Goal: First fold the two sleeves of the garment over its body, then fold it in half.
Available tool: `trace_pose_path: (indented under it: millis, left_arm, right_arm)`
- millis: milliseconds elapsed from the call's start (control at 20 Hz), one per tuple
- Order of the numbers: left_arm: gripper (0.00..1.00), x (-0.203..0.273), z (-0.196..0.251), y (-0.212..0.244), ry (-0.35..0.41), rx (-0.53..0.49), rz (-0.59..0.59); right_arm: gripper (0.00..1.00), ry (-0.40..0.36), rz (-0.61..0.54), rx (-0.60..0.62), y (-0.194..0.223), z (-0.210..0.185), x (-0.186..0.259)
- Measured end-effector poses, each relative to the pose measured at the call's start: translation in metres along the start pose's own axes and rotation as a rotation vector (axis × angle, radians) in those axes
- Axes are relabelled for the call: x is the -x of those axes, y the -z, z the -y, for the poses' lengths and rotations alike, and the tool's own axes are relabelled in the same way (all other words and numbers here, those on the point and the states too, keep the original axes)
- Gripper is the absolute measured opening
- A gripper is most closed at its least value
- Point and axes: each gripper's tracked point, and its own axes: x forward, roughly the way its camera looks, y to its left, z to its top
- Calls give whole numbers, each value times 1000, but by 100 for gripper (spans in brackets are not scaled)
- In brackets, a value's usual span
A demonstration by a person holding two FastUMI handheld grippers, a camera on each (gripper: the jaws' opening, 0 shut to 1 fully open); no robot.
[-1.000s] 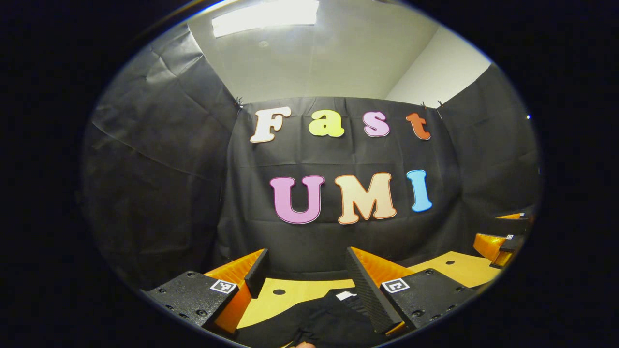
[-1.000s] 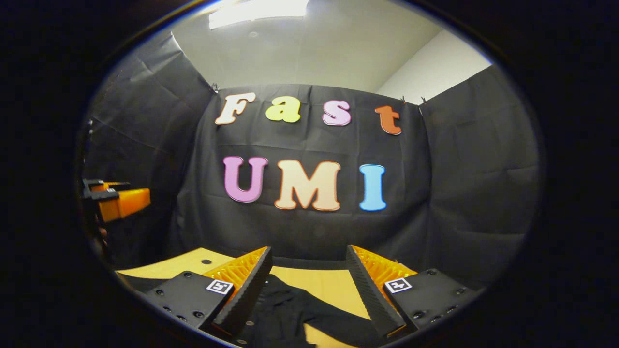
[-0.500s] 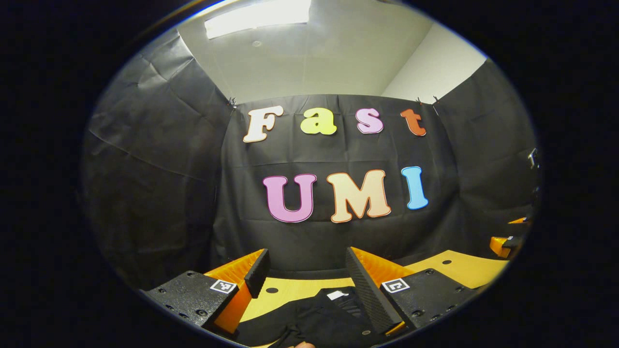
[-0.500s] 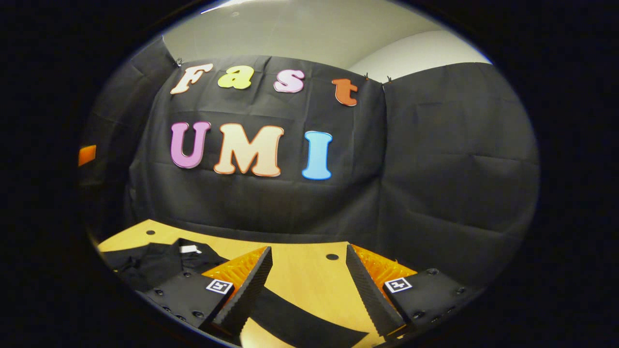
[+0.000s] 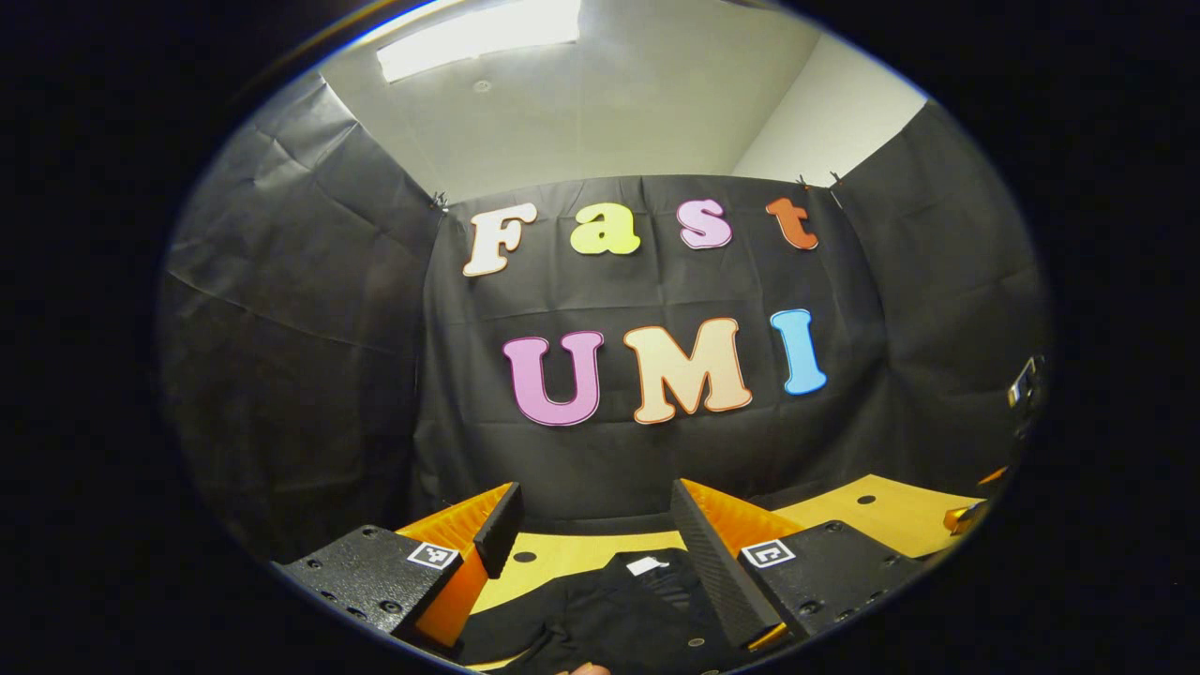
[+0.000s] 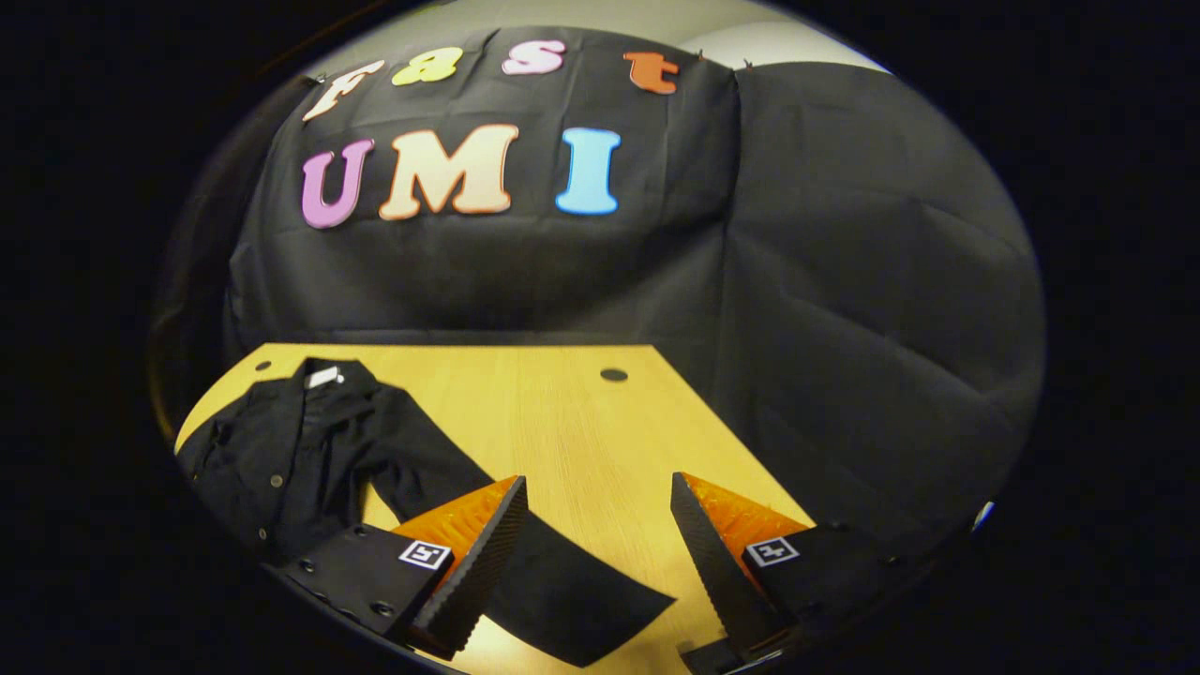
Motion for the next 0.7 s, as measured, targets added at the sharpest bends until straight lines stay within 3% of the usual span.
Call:
trace_pose_path:
  millis: [150, 300, 500, 700]
  left_arm:
    - [99, 2, 8, 1, -14, -15, -7]
    - [99, 6, 12, 2, -28, -34, -15]
    - [96, 13, 8, 5, -65, -64, -18]
    - [99, 16, 1, 10, -87, -58, -33]
  right_arm:
    - [98, -41, -133, 6, 42, 1, -19]
    - [99, -89, -263, -12, 82, 1, -29]
    - [99, -85, -343, 3, 118, 7, -31]
    - [99, -90, -390, -11, 139, 10, -28]
